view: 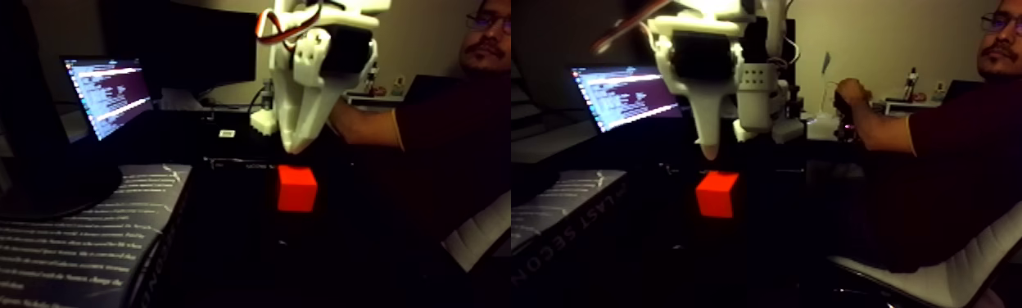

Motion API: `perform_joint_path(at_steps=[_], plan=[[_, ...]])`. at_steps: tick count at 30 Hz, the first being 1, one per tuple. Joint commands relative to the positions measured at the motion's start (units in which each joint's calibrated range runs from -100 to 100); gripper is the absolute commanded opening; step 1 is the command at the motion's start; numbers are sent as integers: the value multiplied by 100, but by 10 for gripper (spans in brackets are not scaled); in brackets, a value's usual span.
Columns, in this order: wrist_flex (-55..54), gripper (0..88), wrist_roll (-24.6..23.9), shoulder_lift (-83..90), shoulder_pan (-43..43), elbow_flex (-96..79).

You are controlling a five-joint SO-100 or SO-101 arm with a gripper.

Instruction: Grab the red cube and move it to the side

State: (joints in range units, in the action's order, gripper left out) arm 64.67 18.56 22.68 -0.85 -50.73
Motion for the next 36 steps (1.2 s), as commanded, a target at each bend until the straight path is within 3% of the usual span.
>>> perform_joint_path(at_steps=[1,9,15,26,32,36], plan=[[-22,8,180,-7,43,197],[37,8,477,-7,52,252],[45,8,1108,-41,35,243],[45,10,1799,-402,52,261],[552,104,1961,-410,18,678],[1211,117,2204,-419,10,1132]])
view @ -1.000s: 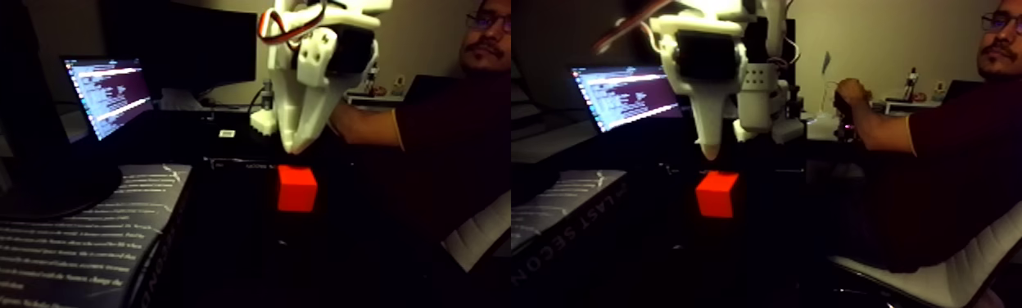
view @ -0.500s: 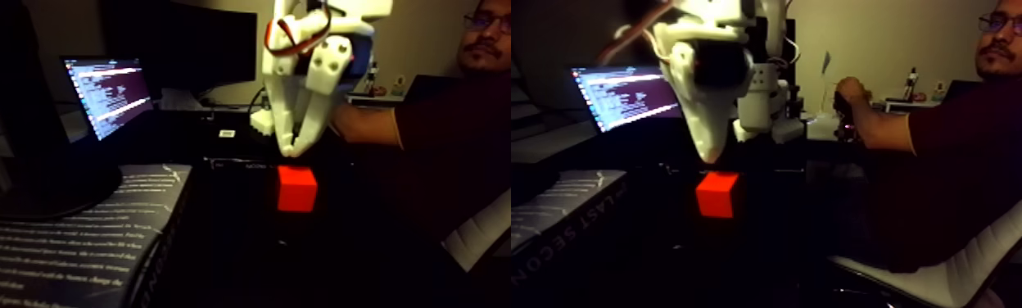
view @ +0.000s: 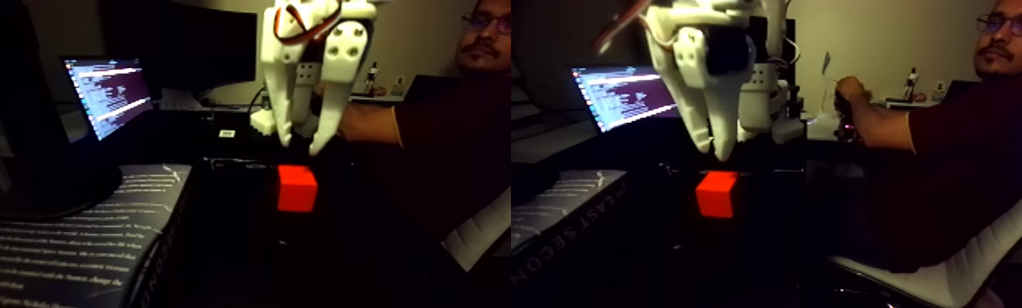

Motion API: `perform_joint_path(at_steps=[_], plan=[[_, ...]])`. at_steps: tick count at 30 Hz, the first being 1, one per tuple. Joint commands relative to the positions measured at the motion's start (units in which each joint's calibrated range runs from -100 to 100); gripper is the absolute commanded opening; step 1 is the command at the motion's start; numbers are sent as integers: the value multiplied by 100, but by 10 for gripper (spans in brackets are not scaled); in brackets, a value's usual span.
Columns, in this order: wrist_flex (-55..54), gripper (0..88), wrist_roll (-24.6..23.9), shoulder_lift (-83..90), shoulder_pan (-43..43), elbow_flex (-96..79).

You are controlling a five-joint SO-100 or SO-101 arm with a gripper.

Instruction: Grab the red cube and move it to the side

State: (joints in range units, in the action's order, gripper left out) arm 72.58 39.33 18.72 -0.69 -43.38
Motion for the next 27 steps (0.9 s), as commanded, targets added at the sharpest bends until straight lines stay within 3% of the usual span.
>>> perform_joint_path(at_steps=[1,8,10,17,27], plan=[[520,117,181,-23,-22,487],[1179,117,607,-402,-47,732],[1129,126,602,-460,-47,723],[1112,287,602,-444,3,732],[504,295,435,-494,-47,678]])
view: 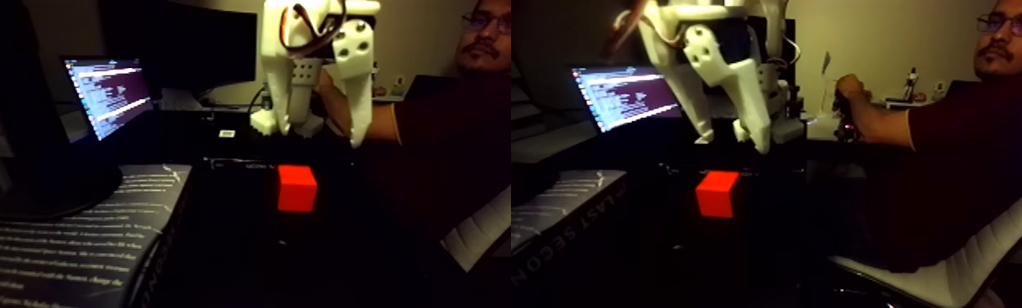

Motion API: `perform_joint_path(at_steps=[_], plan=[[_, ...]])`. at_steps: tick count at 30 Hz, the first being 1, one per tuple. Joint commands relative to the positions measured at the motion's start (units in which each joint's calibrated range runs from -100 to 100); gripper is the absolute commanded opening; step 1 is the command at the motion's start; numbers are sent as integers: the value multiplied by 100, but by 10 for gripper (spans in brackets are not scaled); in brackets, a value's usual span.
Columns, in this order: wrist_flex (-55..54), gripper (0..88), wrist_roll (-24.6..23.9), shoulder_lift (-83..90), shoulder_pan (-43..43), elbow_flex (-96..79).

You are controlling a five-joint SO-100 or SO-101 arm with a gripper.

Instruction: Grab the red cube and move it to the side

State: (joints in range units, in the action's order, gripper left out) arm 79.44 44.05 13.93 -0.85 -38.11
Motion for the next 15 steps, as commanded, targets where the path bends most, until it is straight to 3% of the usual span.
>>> perform_joint_path(at_steps=[1,15], plan=[[-199,295,-48,-14,-32,170],[-427,294,168,-409,-323,142]])
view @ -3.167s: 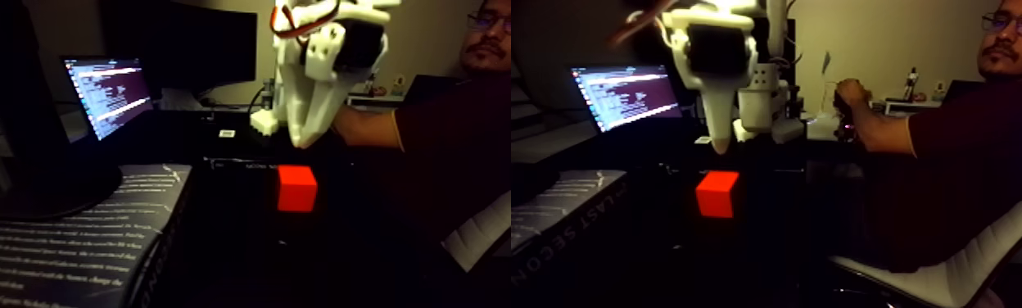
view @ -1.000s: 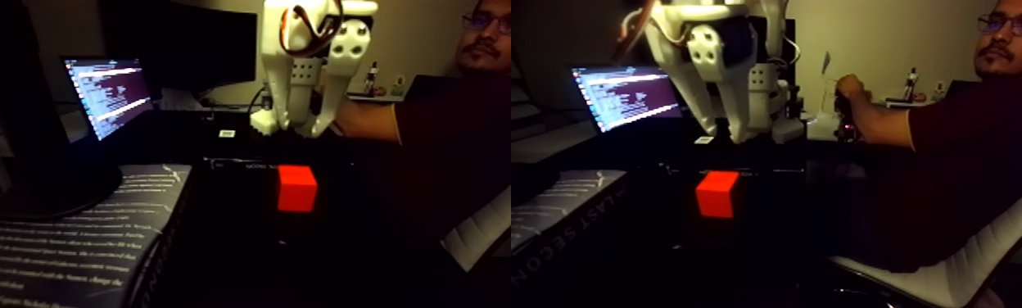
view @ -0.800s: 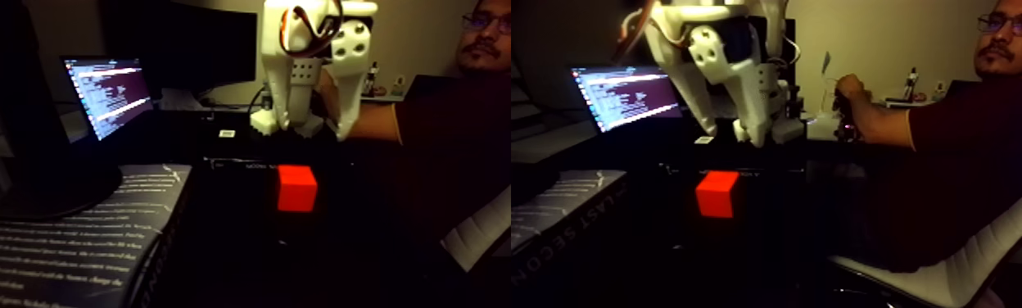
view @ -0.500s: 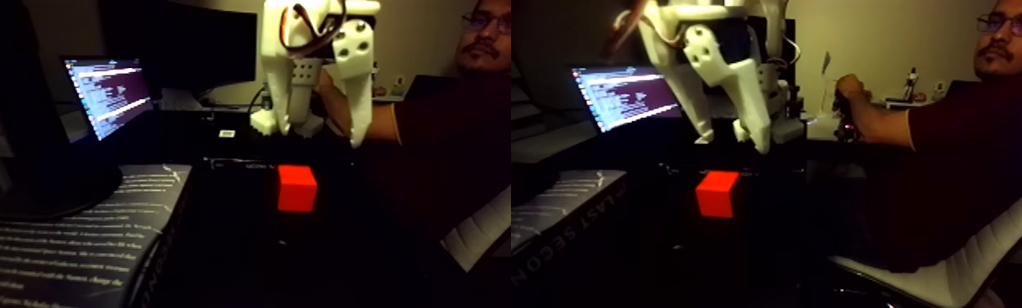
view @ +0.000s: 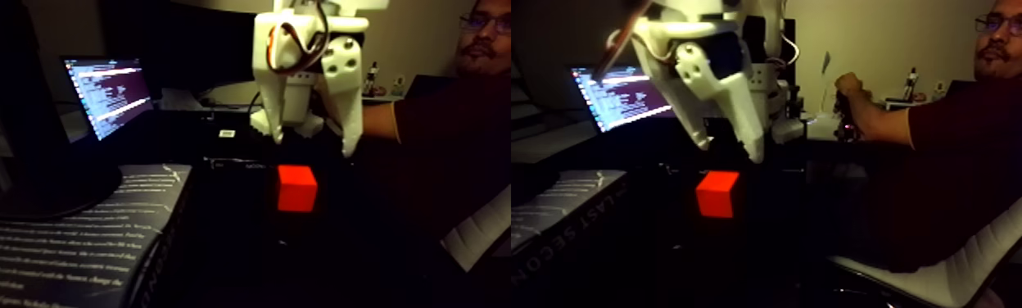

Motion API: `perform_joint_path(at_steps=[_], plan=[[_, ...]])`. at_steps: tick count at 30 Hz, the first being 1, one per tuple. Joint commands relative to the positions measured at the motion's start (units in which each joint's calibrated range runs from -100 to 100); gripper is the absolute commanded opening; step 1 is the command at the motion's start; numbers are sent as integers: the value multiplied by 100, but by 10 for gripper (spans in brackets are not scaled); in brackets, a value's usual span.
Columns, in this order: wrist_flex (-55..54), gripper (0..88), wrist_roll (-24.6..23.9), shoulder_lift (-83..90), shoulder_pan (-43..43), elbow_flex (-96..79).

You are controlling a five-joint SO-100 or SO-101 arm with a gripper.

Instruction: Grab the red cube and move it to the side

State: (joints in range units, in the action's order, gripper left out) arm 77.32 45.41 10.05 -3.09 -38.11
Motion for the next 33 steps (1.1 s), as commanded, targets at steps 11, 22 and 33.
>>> perform_joint_path(at_steps=[11,22,33], plan=[[-468,295,269,-384,-166,-130],[-840,295,269,-695,-174,-202],[-1262,295,247,-821,-174,-411]])
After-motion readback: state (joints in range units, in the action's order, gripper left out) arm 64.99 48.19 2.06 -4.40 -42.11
